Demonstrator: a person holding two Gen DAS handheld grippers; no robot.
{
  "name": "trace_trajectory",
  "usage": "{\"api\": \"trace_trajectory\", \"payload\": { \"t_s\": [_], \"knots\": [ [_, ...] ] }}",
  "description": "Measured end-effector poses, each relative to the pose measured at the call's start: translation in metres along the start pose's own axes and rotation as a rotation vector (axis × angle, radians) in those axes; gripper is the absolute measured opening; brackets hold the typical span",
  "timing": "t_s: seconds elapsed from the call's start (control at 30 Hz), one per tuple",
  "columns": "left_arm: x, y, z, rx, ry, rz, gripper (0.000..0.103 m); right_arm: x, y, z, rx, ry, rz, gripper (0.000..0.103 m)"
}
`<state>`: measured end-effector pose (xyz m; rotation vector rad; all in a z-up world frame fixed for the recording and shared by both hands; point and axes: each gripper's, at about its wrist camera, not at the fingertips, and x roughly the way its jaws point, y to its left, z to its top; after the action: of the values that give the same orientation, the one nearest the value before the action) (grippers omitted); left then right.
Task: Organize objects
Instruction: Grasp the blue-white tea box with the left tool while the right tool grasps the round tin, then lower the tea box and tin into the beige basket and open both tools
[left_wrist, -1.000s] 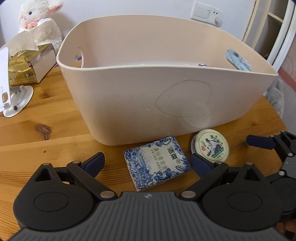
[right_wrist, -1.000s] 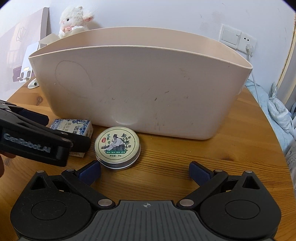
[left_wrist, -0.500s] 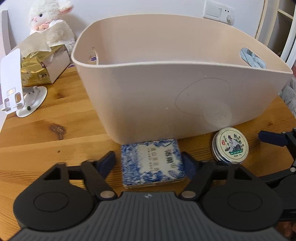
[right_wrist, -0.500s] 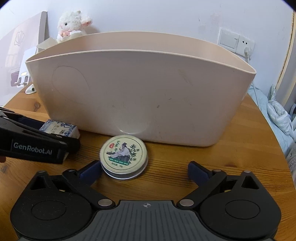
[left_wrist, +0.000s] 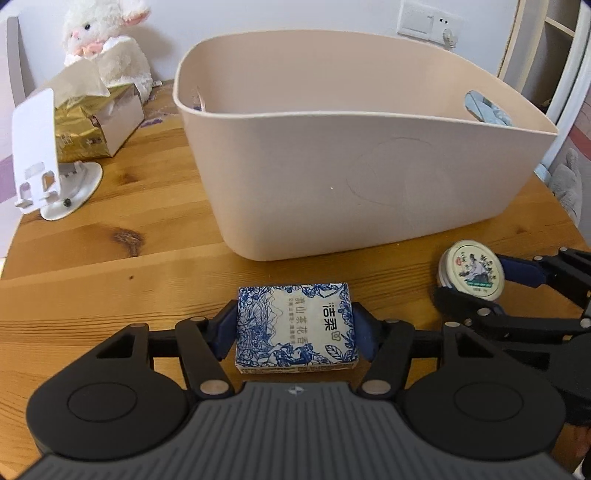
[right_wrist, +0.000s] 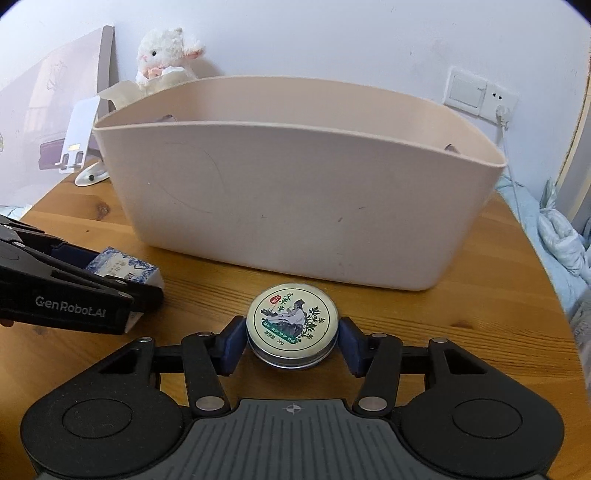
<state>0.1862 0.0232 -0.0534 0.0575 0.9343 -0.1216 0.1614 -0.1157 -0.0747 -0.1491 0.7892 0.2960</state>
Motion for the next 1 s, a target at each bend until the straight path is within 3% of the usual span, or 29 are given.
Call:
{"api": "trace_trajectory", "payload": {
  "t_s": [0.3, 0.6, 0.83, 1.0],
  "knots": [
    [-0.045, 0.001, -0.003, 0.052, -0.081, 0.007, 0.065, -0.058, -0.015, 0.01, 0.021, -0.092, -0.01, 0.051],
    [-0.092, -0.002, 0.017, 0.071, -0.206, 0.007, 0.065, -0.107, -0.041, 0.031, 0.055, -0.229, -0.039, 0.051],
    [-0.107, -0.005, 0.052, 0.083, -0.305, 0.04, 0.065, -0.118, -0.055, 0.061, 0.065, -0.316, -0.073, 0.051],
    [-0.094, -0.009, 0.078, 0.082, -0.322, 0.068, 0.065, -0.11, -0.064, 0.085, 0.08, -0.351, -0.088, 0.051]
  ]
}}
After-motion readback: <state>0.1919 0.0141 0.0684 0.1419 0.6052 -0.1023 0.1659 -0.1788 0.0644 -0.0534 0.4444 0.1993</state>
